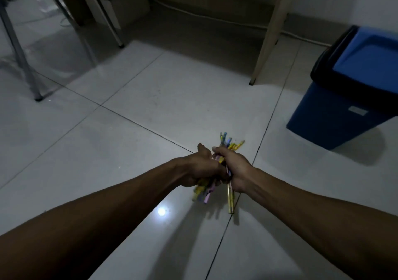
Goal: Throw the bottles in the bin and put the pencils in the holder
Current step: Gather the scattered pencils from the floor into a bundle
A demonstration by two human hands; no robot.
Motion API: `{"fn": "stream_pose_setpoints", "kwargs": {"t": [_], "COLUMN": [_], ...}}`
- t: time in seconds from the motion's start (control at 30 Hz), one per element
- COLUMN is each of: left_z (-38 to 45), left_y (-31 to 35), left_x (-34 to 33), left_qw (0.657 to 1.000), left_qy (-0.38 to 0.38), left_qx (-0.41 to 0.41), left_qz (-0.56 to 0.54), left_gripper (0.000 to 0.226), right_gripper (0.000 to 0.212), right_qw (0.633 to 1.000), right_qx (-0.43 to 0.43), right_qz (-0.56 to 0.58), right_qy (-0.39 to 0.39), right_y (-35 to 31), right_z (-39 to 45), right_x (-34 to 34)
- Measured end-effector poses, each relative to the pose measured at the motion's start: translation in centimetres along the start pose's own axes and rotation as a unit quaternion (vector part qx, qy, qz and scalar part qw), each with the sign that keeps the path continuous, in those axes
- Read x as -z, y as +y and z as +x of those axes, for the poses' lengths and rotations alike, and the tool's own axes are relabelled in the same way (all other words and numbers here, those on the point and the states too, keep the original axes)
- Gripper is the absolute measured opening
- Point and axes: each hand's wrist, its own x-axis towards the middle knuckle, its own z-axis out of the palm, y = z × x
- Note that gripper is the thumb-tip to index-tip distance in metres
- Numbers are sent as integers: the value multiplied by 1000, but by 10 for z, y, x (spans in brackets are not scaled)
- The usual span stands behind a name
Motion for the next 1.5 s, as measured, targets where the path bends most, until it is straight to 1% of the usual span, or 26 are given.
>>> {"fn": "stream_pose_setpoints", "kwargs": {"t": [0.03,0.07,0.13,0.2,0.23,0.27,0.3,0.33,0.4,0.47,0.5,0.57,0.63,0.67,0.77,0.87,1.03,1.1,1.2,1.27,1.4,1.43,1.5], "left_z": [1,2,3,3,2,2,2,1,3,4,6,9,12,13,17,18,18,22,34,42,57,62,74], "left_y": [-1,-2,-2,-1,0,1,3,3,-3,-9,-12,-10,2,9,28,34,34,35,32,34,58,66,76], "left_x": [0,0,-1,1,3,5,6,7,10,10,9,3,-4,-7,-9,-9,-17,-16,-8,-2,3,2,1], "left_qw": [1000,999,998,998,999,999,999,998,989,967,949,906,865,851,828,815,788,785,774,776,794,805,842], "left_qy": [0,3,6,22,31,36,41,50,86,103,93,43,-14,-17,20,38,10,8,43,41,-13,-19,-13], "left_qx": [-8,-13,-15,-16,-18,-22,-24,-18,22,75,97,111,92,74,37,25,-20,-22,-8,5,11,2,-14], "left_qz": [-15,-32,-61,-52,-25,-1,-1,-24,-115,-222,-286,-407,-493,-519,-559,-577,-615,-619,-631,-629,-608,-592,-540], "left_gripper": [112,112,102,91,83,70,50,42,47,54,57,63,66,64,52,43,38,44,57,61,60,57,56], "right_gripper": [24,25,27,28,29,30,32,32,33,29,26,21,21,22,21,17,19,20,20,17,12,12,12], "right_qw": [999,998,997,995,992,989,986,984,981,975,970,960,953,949,938,937,935,930,923,918,927,929,933], "right_qx": [-7,-9,-5,10,18,24,25,25,37,77,104,161,219,247,306,316,315,324,339,354,342,328,300], "right_qz": [33,54,68,95,119,142,159,172,187,206,217,225,201,180,142,135,157,165,180,178,152,166,198], "right_qy": [4,11,21,28,31,33,33,32,25,29,35,48,67,76,85,64,52,51,42,28,28,26,20], "right_y": [-2,-4,-8,-11,-13,-15,-17,-20,-28,-40,-46,-57,-63,-63,-60,-62,-71,-78,-89,-96,-93,-95,-103], "right_z": [0,1,2,5,7,8,9,9,8,5,3,-1,-5,-6,-8,-9,-8,-8,-4,1,8,10,14], "right_x": [0,1,1,2,3,5,7,9,11,9,6,-2,-12,-17,-28,-32,-35,-34,-32,-30,-31,-32,-31]}}
